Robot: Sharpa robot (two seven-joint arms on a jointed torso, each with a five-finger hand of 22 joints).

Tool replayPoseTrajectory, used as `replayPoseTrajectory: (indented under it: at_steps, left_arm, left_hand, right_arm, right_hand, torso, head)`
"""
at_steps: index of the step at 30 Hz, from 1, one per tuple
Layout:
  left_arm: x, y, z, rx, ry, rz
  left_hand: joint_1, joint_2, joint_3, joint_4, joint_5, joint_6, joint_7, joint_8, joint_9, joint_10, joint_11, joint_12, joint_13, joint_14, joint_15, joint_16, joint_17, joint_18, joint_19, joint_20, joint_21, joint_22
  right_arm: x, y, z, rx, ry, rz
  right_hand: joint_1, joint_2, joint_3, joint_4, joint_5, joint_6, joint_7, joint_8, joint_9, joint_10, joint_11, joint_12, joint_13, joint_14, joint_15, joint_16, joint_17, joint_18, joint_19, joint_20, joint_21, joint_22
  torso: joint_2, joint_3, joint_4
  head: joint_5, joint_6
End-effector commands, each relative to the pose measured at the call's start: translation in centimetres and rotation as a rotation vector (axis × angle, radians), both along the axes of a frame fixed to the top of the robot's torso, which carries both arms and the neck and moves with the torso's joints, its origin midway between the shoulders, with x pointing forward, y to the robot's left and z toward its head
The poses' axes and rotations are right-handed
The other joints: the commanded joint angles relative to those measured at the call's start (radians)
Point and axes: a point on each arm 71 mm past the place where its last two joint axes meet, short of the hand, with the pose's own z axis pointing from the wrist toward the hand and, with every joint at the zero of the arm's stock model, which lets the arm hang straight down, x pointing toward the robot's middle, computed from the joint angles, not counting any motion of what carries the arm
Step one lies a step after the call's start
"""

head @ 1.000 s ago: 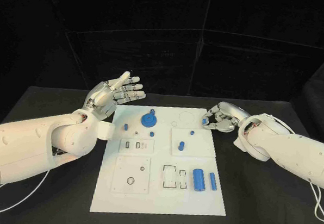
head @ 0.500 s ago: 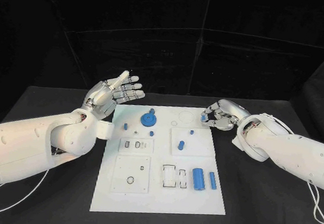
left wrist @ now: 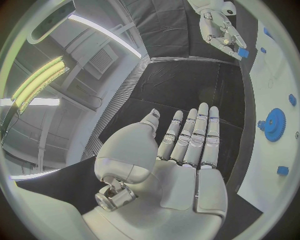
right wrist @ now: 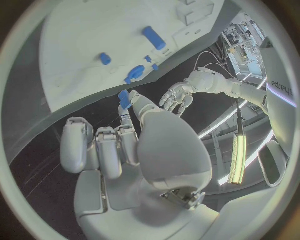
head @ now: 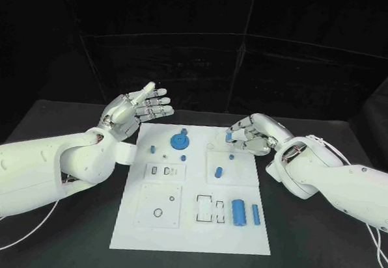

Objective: Assemble the parts on the task board

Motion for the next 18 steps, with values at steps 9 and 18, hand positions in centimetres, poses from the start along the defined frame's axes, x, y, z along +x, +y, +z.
replayPoseTrajectory:
  at_steps: [9,18]
  left_arm:
    - [0.4,0.0,0.2,-0.005,-0.014,0.004]
    - [0.5,-0.4,0.2,-0.008,-0.015,-0.004]
  left_hand:
    - [0.004,0.003,0.002,0.003,0.001,-0.007,0.084,0.003,0.001,-0.002,0.002,0.000,0.001,0.003,0.002,-0.006,-0.001,0.015,0.006,0.001,-0.005,-0.001]
    - [0.004,0.003,0.002,0.003,0.001,-0.007,0.084,0.003,0.001,-0.002,0.002,0.000,0.001,0.003,0.002,-0.006,-0.001,0.015,0.006,0.001,-0.005,-0.001]
  right_arm:
    - [-1.4,7.7,-0.1,-0.032,0.067,0.093]
    - [-2.0,11.5,-1.2,-0.110,0.079,0.111]
  right_hand:
    - [-0.020,0.004,0.005,0.008,-0.018,0.016,-0.002,0.001,-0.001,0.017,-0.009,0.003,0.146,0.106,-0.011,0.003,0.263,-0.017,0.004,-0.002,0.004,-0.001]
    - [-0.019,0.007,0.010,0.007,-0.013,0.023,-0.005,0.003,0.000,0.013,-0.011,-0.003,0.140,0.106,-0.013,0.003,0.263,-0.017,0.004,-0.003,0.003,-0.003]
  torso:
    - [-0.005,-0.0127,0.0047]
    - [-0.005,-0.0107,0.0059]
  head:
    - [0.042,-0.035]
    - [0.057,-0.048]
